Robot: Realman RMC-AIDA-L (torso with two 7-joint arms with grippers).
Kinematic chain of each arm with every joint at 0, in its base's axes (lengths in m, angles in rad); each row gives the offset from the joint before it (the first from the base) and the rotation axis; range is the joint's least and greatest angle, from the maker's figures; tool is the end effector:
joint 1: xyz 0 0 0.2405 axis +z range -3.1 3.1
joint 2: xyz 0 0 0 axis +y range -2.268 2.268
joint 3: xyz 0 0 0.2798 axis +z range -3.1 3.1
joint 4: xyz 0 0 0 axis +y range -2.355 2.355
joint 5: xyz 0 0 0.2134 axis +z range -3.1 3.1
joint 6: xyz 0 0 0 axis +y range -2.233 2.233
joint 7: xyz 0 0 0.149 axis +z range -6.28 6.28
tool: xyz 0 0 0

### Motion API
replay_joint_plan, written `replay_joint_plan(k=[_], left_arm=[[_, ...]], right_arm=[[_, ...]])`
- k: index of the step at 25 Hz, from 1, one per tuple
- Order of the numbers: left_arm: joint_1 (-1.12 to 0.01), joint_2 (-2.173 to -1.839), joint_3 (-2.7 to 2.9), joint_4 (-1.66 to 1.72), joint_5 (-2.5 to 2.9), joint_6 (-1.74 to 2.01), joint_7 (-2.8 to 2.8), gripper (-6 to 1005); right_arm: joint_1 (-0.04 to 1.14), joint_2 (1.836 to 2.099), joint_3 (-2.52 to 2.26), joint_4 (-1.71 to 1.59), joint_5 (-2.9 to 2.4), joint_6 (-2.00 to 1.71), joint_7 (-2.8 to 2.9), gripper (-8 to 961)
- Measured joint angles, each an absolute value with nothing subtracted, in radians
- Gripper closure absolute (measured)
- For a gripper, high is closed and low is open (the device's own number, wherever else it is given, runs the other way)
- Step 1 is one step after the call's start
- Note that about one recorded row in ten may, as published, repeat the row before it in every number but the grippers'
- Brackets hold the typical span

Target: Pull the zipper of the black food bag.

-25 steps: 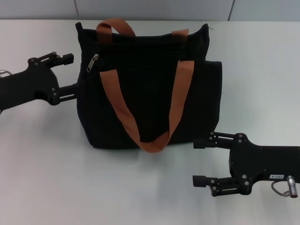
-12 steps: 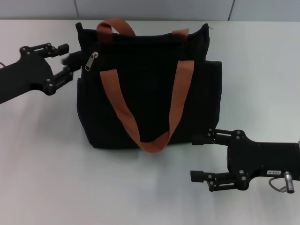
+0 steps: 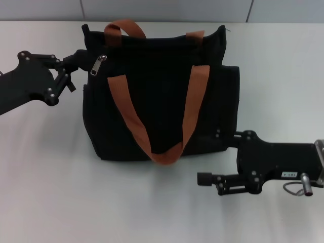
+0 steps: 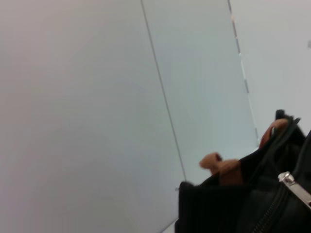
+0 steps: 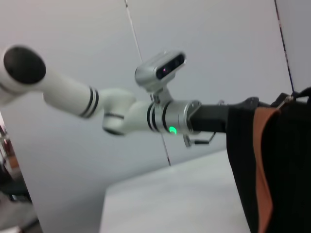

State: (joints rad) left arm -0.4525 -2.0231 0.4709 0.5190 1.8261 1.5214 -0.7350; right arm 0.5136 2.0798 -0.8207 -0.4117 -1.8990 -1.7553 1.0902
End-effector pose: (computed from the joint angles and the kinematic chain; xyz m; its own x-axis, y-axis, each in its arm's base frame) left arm -0.3264 0.3401 0.0291 0.8648 -0.1227 0.4868 0.2371 -0.7548 -0.6115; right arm 0.2652 0.2843 -0.0582 0.7562 -0.2488 -0.6052 -0.2455 -0.9652 0.0900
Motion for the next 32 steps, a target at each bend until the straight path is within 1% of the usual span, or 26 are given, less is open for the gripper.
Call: replay_joint_plan(k=[3, 8, 18, 21, 23, 24, 26, 27, 31, 32], left_arm=[[-0.45, -2.024, 0.471, 0.52, 1.823, 1.533, -0.729, 967], [-0.445, -2.026, 0.471, 0.521, 1.818, 1.562, -0.721, 975], [-0.44, -2.032, 0.471, 0.524, 1.793, 1.57, -0.709, 976], [-0.444, -2.034, 0.471, 0.522, 1.792, 1.565, -0.709, 976], [-0.445, -2.04, 0.471, 0.521, 1.785, 1.561, -0.709, 976], [-0.445, -2.042, 0.471, 0.521, 1.779, 1.56, -0.709, 976], [-0.447, -2.045, 0.471, 0.519, 1.762, 1.556, -0.709, 976], [-0.447, -2.045, 0.471, 0.519, 1.762, 1.556, -0.709, 976], [-0.451, -2.047, 0.471, 0.517, 1.747, 1.549, -0.709, 976], [-0.451, -2.047, 0.471, 0.517, 1.747, 1.549, -0.709, 976]], right_arm=[[0.527, 2.079, -0.821, -0.414, -1.838, -1.821, 1.141, 128], [0.538, 2.079, -0.821, -0.42, -1.769, -1.863, 1.204, 128], [0.629, 2.072, -0.825, -0.492, -1.627, -1.876, 1.545, 128], [0.673, 2.071, -0.831, -0.523, -1.626, -1.846, 1.602, 127], [0.735, 2.068, -0.848, -0.56, -1.629, -1.804, 1.703, 127], [0.735, 2.068, -0.848, -0.56, -1.629, -1.804, 1.703, 127], [0.781, 2.065, -0.886, -0.585, -1.635, -1.767, 1.777, 127], [0.781, 2.065, -0.886, -0.585, -1.635, -1.767, 1.777, 127], [0.85, 2.063, -0.927, -0.609, -1.68, -1.674, 1.9, 128], [0.85, 2.063, -0.927, -0.609, -1.68, -1.674, 1.9, 128]])
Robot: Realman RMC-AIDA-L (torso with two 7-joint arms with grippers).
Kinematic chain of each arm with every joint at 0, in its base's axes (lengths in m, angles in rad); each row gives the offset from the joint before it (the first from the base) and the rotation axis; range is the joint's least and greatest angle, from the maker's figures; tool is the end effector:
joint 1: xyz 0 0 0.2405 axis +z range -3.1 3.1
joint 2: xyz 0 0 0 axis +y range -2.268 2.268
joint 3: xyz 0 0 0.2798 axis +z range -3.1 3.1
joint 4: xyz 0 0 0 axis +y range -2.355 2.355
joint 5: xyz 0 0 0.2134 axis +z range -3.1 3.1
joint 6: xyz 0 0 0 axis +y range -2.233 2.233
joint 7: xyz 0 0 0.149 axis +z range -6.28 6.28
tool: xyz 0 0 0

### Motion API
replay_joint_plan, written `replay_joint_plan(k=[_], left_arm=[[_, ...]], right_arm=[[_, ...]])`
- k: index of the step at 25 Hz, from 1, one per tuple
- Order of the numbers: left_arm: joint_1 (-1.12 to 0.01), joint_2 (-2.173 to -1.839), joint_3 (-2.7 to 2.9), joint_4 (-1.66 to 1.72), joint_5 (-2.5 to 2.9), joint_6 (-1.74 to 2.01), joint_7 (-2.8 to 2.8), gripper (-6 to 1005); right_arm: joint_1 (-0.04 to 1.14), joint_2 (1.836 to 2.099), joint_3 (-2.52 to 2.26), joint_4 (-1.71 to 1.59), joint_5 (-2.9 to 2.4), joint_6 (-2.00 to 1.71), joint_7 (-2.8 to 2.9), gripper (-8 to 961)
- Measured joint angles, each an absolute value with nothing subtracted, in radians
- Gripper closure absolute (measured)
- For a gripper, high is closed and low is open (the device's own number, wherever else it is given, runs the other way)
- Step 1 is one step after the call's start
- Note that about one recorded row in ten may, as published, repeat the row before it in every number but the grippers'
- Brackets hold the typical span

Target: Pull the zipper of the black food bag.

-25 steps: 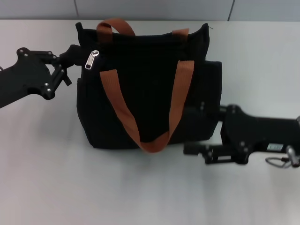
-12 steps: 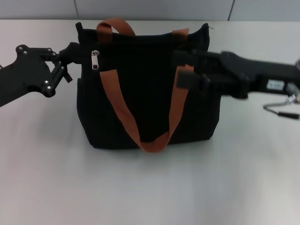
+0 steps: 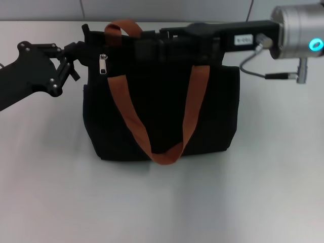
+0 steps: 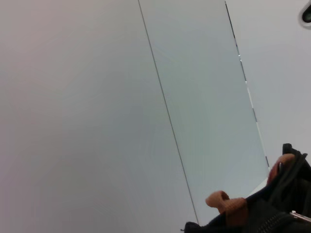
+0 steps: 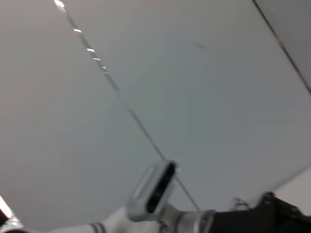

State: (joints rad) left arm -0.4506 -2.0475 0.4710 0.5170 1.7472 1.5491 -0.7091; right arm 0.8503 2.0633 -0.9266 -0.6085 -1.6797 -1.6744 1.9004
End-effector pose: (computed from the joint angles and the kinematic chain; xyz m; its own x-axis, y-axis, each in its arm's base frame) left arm -0.3147 0.3400 0.0274 0.8243 -0.1790 0.5371 0.2536 -0.7315 -0.6330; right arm 0.1179 0.3895 -0.0239 0.6472 -0.5415 -0.5366 -0.4062 -0.8406 0.3583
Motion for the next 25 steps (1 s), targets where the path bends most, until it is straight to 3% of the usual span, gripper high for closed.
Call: replay_joint_plan(k=[12, 25], left_arm=[[-0.451, -2.051, 0.471, 0.517, 1.729, 1.545, -0.709, 976], [-0.45, -2.055, 0.471, 0.517, 1.718, 1.544, -0.71, 976]], right_arm=[[0.992, 2.054, -0.949, -0.609, -1.854, -1.54, 2.19, 144], [1.044, 2.062, -0.982, -0.605, -1.906, -1.49, 2.332, 187]])
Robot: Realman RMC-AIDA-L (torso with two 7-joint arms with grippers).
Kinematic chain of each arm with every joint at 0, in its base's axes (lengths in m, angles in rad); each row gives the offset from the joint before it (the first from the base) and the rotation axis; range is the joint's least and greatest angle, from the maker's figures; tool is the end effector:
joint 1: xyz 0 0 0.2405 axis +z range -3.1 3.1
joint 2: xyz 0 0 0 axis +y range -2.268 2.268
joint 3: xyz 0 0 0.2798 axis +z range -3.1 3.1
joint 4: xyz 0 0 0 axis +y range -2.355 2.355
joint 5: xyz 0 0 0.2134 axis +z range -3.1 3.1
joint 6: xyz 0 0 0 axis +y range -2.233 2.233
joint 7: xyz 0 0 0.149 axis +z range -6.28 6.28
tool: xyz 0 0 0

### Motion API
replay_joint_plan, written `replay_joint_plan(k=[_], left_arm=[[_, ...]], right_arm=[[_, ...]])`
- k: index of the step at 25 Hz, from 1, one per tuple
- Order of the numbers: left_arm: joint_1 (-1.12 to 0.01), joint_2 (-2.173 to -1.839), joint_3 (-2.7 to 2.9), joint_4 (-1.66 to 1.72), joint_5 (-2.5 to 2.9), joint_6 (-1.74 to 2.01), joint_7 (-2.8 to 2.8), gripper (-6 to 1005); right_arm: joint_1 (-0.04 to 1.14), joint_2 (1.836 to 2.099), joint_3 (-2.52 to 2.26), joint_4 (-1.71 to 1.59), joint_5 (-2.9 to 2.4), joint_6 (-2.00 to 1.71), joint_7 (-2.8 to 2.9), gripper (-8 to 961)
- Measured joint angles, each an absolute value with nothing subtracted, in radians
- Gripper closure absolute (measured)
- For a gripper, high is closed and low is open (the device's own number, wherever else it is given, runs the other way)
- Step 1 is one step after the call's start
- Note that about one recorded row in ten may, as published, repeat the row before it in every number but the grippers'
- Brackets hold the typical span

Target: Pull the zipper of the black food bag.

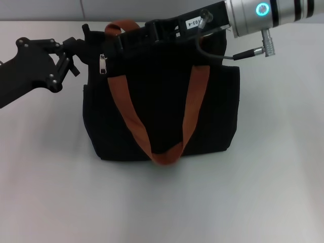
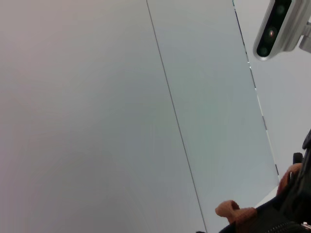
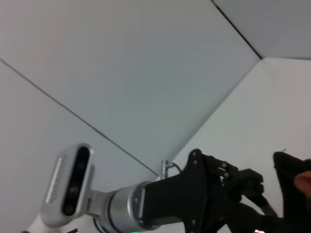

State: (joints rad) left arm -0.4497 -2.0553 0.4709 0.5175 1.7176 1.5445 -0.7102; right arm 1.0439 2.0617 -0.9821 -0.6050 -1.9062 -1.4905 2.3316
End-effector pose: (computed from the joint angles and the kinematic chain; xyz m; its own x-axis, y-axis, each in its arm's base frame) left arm -0.3126 0.3413 0.0279 0.8122 -0.1860 0.5529 0.2728 -0.7166 -0.6419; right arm 0.0720 0.4241 -0.0517 0.6211 -0.7395 -0.2594 -0.6777 -0.6731 0.2961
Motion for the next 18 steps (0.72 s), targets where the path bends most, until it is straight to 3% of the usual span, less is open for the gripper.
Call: replay_joint_plan(k=[9, 16, 18], left_arm=[[-0.449, -2.057, 0.471, 0.517, 1.715, 1.547, -0.71, 975], [-0.451, -2.06, 0.471, 0.517, 1.693, 1.556, -0.711, 975], [-0.451, -2.06, 0.473, 0.517, 1.687, 1.558, -0.712, 975]], right_arm=[[1.053, 2.075, -1.037, -0.602, -1.907, -1.429, 2.379, 217], [1.064, 2.077, -1.066, -0.598, -1.907, -1.396, 2.398, 448], [1.066, 2.077, -1.074, -0.597, -1.907, -1.389, 2.401, 449]])
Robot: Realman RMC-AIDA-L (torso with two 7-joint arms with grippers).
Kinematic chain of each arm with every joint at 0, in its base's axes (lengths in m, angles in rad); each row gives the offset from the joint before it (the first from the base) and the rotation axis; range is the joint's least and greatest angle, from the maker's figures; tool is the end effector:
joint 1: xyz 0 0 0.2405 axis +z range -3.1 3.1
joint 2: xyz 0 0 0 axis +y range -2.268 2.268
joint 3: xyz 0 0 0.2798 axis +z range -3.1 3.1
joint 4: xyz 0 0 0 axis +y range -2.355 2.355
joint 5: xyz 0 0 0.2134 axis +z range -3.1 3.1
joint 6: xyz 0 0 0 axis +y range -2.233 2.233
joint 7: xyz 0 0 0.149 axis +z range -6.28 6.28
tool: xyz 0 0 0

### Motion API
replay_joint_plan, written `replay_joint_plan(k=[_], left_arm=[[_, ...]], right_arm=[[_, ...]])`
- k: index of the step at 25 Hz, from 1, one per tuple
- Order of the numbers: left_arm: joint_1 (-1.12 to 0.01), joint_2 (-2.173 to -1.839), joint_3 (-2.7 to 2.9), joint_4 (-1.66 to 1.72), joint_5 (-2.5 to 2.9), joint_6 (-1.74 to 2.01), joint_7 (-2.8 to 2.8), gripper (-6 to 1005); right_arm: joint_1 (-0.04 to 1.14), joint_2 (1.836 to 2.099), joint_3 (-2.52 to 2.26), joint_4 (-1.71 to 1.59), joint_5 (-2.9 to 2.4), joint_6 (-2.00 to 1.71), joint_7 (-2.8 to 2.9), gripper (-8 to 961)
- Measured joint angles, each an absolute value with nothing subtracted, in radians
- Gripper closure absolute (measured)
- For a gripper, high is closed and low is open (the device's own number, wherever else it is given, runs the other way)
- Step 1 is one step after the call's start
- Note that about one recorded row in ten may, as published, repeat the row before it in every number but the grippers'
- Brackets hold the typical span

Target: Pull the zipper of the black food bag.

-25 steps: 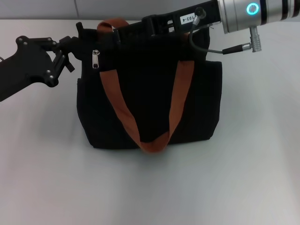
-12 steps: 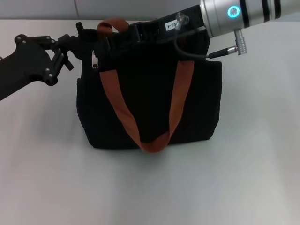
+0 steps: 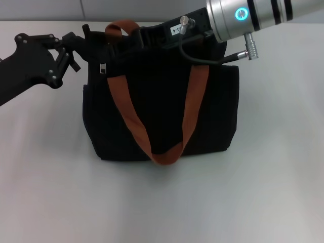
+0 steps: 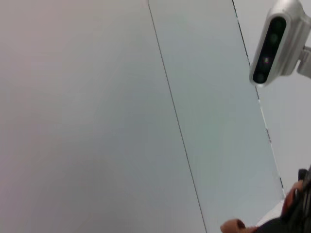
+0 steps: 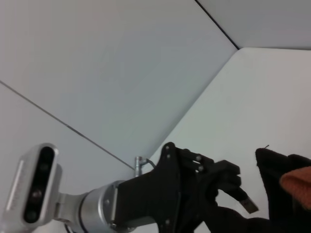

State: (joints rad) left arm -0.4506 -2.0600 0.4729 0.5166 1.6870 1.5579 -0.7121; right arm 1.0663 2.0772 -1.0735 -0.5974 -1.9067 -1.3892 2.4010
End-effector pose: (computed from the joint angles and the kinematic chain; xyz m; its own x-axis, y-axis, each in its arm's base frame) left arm -0.3083 0.3417 0.0293 0.7931 -0.2033 0.5742 0.2841 -0.7104 -0.6439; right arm 0.0648 0.4271 -0.0714 0.6071 -0.7619 -0.2257 -0.7231 -0.6475 0.2407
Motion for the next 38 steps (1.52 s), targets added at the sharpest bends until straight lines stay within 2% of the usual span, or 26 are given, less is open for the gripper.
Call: replay_joint_plan(k=[21, 38], left_arm=[[-0.51, -2.066, 0.48, 0.511, 1.675, 1.585, -0.721, 975], [-0.512, -2.065, 0.472, 0.511, 1.662, 1.586, -0.751, 975]], right_arm=[[1.078, 2.088, -1.095, -0.58, -1.876, -1.354, 2.42, 457], [1.079, 2.088, -1.143, -0.571, -1.869, -1.311, 2.419, 553]])
